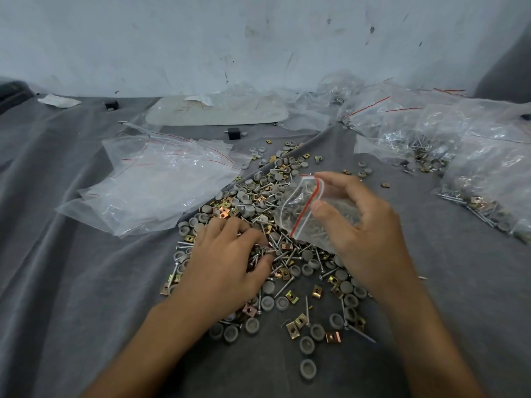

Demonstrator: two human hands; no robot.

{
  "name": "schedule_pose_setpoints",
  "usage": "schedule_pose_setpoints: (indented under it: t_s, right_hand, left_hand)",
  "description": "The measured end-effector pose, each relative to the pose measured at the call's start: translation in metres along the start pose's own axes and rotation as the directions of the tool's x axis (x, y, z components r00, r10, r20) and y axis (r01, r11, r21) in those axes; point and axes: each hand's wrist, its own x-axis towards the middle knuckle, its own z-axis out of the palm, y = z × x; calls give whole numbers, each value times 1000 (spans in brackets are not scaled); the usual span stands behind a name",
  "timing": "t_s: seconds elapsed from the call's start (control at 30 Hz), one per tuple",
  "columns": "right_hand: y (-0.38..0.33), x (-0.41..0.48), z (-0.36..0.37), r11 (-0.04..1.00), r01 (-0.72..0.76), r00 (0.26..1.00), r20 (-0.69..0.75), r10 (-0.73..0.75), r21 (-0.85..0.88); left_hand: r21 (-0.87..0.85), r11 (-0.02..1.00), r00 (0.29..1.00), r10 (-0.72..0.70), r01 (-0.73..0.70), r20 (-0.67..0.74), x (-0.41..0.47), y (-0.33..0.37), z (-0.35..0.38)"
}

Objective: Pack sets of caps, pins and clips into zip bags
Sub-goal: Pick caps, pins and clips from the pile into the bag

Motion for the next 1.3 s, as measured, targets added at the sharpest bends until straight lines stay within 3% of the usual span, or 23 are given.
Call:
schedule_pose_setpoints:
  t_s: [0.4, 0.53, 0.6, 0.7, 0.87, 1.0, 1.17, 1.3]
  right_hand:
    - [-1, 1, 0, 1000, 11, 1000, 13, -10, -12]
    - [-3, 0, -1, 1000, -4, 1000, 18, 4, 0]
    - [-3, 0, -1, 1000, -7, 1000, 23, 7, 4]
    - [-3, -1, -1, 1000, -2, 1000, 31, 2, 0]
    - [-2, -1, -1, 1000, 4, 1000, 28, -4, -13]
    - [-3, 0, 0, 1000, 8, 999, 40, -7, -26]
    - [-3, -1, -1, 999, 5, 998, 56, -3, -43]
    - [-3, -2, -1, 999, -3, 995, 97, 7, -47]
  left_hand:
    - [-255, 967, 997, -5, -14, -76, -1, -1, -8]
    - [-343, 937, 978, -125, 62, -166, 3, -5, -9]
    - [-303, 945, 956, -192, 120, -221, 3, -10, -10]
    - [-148, 983, 950, -144, 106, -276, 2, -11, -12]
    - [-28, 994, 981, 102, -108, -163, -1, 2, -6]
    - [57, 996, 993, 73, -68, -95, -1, 6, 2]
    - [-141, 989, 984, 8, -33, -177, 1, 3, -3]
    - [-333, 943, 949, -123, 21, -289, 4, -1, -13]
